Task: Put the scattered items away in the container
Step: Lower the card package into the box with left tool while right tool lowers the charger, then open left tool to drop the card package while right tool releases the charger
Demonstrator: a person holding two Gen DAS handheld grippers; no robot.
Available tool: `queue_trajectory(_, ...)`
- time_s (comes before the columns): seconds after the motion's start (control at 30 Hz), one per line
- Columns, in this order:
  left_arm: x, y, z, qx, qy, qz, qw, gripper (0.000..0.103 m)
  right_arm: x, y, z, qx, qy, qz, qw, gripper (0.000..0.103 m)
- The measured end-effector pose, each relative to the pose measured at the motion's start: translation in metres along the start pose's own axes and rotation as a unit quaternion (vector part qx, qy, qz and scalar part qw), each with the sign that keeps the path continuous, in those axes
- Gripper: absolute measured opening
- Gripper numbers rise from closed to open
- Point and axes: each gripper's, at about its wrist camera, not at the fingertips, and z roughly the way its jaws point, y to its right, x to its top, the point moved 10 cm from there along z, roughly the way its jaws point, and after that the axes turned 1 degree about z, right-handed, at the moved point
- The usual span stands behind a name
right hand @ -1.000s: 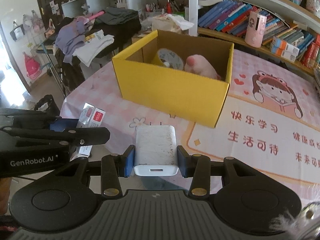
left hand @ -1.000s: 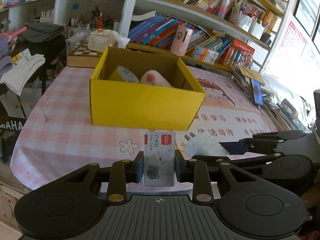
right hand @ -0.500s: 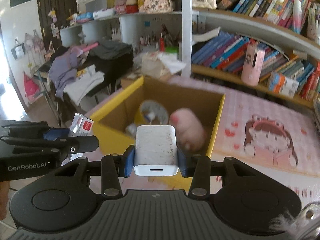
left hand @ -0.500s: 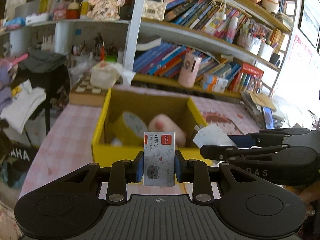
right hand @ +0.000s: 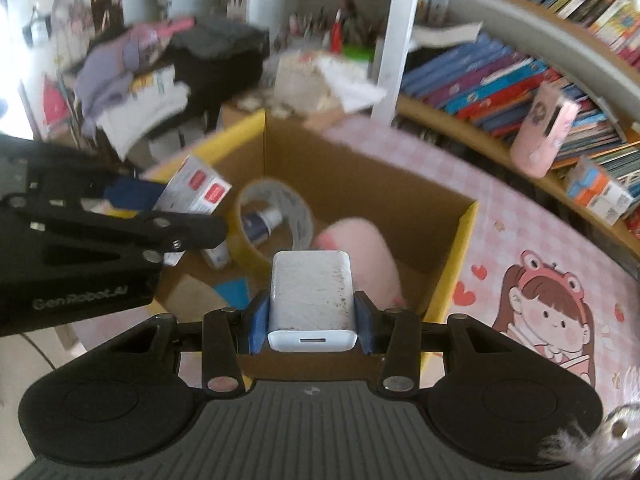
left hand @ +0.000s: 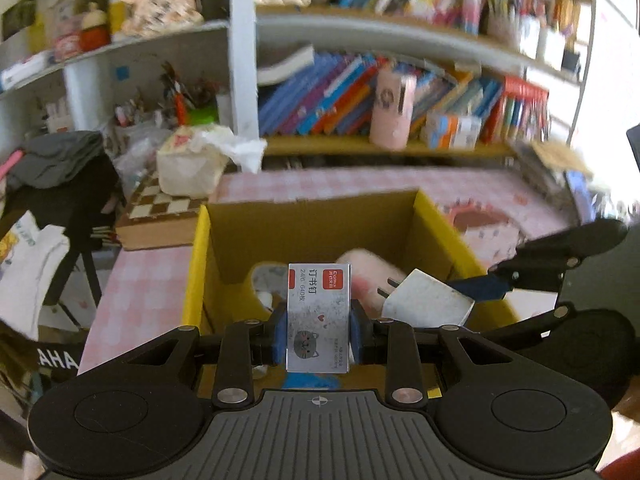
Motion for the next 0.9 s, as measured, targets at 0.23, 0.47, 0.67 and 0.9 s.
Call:
queue_trajectory(0.23,-0.017,-0.009,0.04,-0.02,-0.056,-0.014,0.9981,0.029,-0.004,-0.002,0.032,0.023,-0.054,-0.009,0.998,0.041)
queue_trajectory(0.47,-0.026,-0.016,0.053,-0.037,-0.084,-0.031,0.9953,0.029,-0.007,-0.001,0.039,0.067,-0.084,0.026,0.994,0.042)
queue_trajectory(0.67,-0.034,-0.018,0.058,-0.039,-0.1,-0.037,0.9935,0.029,-0.007,0.0,0.039,0.07,-0.084,0.028,0.994,0.042)
queue_trajectory(0.9,-0.037,-0.017,0.056,-0.032,-0.102,-0.035,0.9937,0.029,-0.007,0.0,0.037,0.07,-0.076,0.029,0.994,0.042)
